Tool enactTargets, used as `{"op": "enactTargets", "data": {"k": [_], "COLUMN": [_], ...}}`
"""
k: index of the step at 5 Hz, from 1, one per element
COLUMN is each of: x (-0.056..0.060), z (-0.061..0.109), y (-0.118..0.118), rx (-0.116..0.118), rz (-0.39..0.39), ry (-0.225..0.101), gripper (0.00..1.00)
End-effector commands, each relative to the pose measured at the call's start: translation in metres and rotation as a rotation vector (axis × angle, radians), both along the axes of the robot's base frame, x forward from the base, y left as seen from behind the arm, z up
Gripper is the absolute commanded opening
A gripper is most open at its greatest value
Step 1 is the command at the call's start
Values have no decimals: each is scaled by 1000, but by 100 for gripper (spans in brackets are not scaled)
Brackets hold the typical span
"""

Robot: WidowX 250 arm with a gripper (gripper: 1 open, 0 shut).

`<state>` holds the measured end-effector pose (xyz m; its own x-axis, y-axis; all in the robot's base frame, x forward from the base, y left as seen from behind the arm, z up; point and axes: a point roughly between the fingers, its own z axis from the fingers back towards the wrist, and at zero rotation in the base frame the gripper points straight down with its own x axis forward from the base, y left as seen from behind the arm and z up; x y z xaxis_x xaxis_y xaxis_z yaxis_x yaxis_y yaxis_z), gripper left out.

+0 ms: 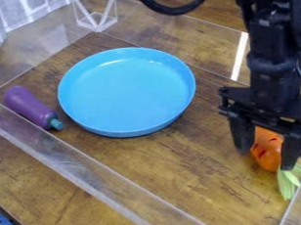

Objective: Move the carrot to the left side

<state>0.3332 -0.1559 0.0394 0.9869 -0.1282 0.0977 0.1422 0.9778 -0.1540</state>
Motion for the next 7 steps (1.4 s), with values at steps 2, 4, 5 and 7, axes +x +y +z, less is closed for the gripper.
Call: {"op": "enactTargets", "data": {"k": [2, 4, 5, 7], "x": [14, 16, 16, 17], "z": [9, 14, 14, 14], "y": [-8, 0, 3, 8], "rx": [-5, 26, 38, 62], "rz": [-26, -52, -62, -87], "ry": [-52, -45, -40, -29], "gripper": [0, 0, 0, 0]}}
